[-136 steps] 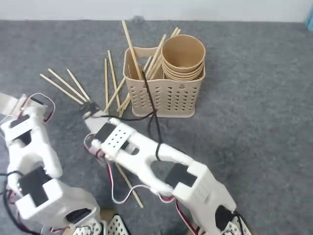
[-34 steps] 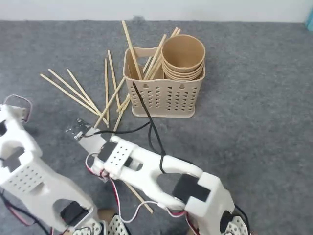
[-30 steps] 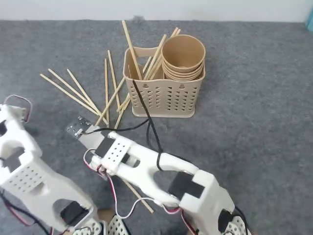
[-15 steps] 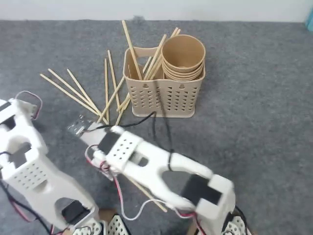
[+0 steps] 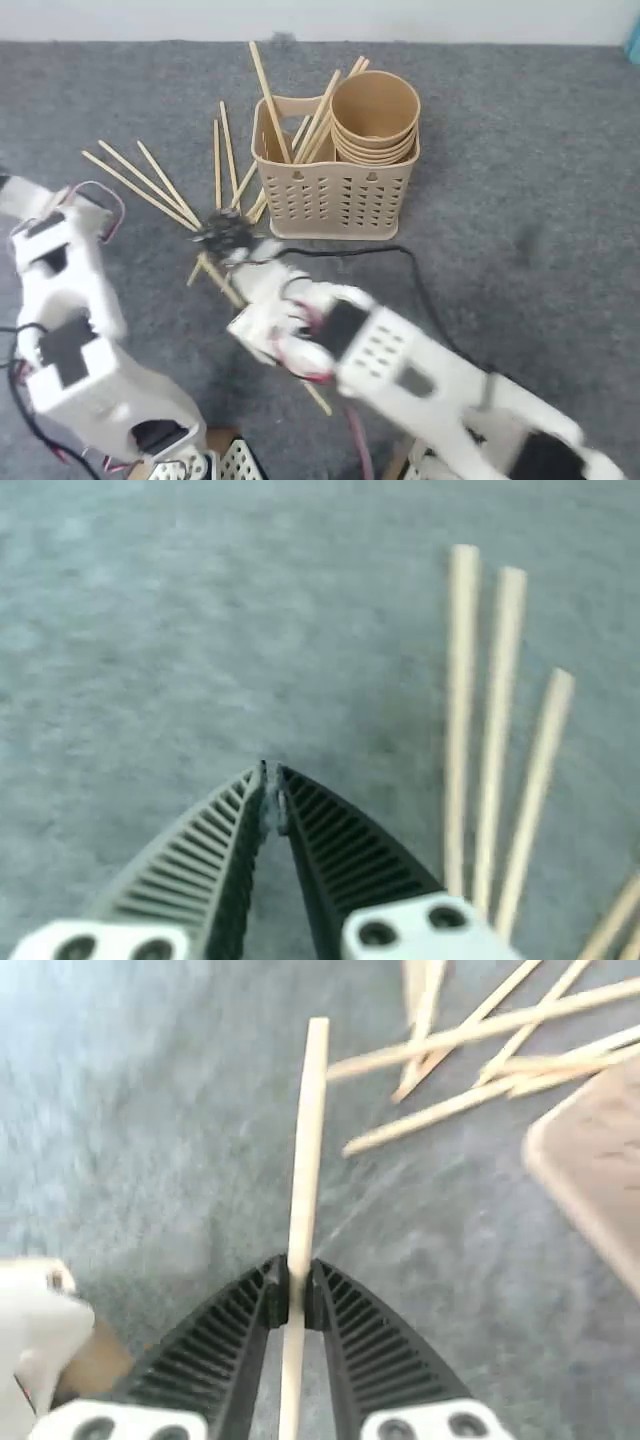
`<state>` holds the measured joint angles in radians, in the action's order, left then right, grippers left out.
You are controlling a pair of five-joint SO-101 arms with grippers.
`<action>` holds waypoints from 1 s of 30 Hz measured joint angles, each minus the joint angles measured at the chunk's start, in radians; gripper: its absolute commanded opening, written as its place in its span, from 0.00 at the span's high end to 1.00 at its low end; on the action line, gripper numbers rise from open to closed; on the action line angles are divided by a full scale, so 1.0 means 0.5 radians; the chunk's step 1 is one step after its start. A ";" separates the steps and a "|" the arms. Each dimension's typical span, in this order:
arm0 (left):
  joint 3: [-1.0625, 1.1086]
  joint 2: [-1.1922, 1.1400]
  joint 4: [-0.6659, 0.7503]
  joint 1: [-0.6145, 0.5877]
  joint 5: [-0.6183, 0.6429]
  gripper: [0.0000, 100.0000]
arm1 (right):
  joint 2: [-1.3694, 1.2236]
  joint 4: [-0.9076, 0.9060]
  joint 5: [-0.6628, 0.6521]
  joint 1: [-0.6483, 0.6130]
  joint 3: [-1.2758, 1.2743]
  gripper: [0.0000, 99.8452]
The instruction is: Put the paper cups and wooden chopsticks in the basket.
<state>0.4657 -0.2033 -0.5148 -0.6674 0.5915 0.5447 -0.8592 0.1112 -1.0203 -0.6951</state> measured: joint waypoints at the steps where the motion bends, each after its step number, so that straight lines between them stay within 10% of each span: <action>1: 0.055 0.046 0.049 0.025 -0.058 0.99 | 0.126 0.025 0.000 0.037 -0.052 0.99; 14: 0.144 0.104 0.163 0.120 -0.473 0.99 | 1.221 1.080 -0.009 0.423 -0.104 0.99; 30: 0.144 0.104 0.163 0.153 -0.595 0.99 | 0.021 1.786 -0.009 1.040 0.574 0.99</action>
<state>0.5378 -0.1511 -0.4335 -0.5907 0.2938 0.5554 0.0338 0.1066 -0.5002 -0.4081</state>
